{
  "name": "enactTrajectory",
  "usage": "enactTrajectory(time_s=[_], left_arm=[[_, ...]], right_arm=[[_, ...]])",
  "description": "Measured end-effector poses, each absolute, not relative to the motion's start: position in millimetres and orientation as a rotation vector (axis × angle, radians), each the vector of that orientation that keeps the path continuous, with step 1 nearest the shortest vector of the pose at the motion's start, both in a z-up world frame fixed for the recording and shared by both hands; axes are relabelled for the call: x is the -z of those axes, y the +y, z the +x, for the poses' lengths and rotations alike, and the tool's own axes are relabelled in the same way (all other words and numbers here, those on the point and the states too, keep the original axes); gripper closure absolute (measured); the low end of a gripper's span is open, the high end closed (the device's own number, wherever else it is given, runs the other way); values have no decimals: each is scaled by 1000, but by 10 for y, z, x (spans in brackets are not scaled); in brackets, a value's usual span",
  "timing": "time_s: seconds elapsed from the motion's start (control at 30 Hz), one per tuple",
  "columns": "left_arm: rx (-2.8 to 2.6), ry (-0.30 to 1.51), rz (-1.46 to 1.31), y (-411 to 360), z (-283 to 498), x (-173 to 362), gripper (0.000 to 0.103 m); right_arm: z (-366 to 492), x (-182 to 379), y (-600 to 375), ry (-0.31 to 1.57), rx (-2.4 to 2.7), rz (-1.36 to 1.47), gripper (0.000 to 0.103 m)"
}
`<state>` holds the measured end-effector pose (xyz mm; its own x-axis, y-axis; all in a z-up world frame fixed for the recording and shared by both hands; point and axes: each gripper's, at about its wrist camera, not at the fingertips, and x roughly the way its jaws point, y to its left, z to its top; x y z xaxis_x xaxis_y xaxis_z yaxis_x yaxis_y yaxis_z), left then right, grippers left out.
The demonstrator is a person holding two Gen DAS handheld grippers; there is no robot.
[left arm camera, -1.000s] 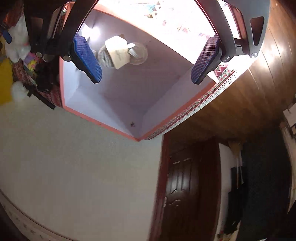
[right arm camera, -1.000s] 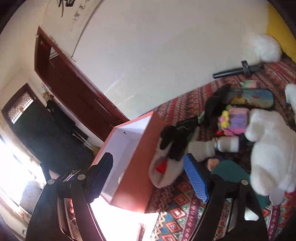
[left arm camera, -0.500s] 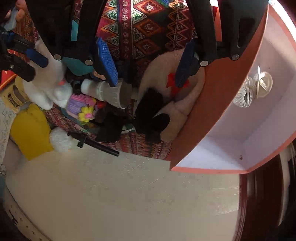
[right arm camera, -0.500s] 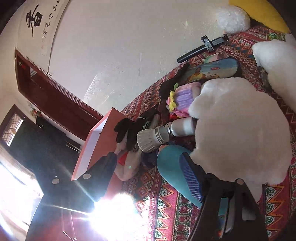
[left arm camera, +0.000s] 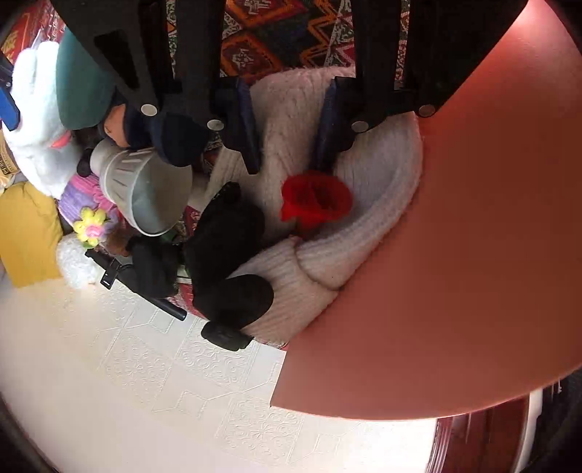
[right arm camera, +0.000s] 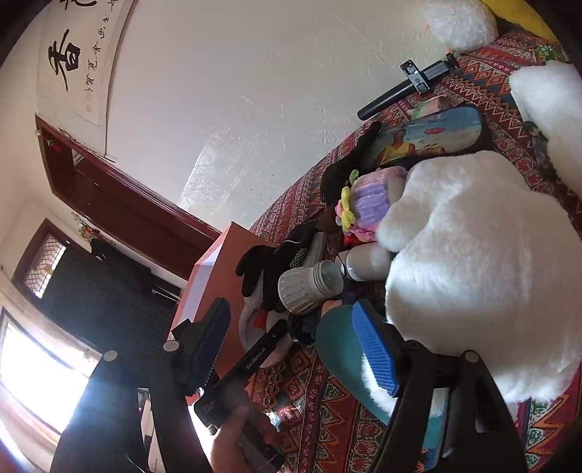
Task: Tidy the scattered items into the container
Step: 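Grasp the red cone beside the knit hat with the left tool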
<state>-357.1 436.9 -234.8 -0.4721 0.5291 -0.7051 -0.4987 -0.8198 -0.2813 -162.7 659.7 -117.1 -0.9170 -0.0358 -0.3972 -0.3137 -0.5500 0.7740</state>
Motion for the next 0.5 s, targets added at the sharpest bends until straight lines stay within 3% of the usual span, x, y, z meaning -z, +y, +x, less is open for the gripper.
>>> enactTrajectory(time_s=[0.13,0.2,0.5], left_arm=[[-2286,-89,-1098,4313,-3567,2285,72],[-2303,-108,-1078,4287,-3565,2254,62],[-2301,-135,-1062,4284,-3682,2231,61]], right_arm=[[-1624,1164,6619,1410,-2573,-551,33],[-1626,1168,6611,1408,-2571,-555,33],[-1670,1172,6554,1338,-2572,-597,33]])
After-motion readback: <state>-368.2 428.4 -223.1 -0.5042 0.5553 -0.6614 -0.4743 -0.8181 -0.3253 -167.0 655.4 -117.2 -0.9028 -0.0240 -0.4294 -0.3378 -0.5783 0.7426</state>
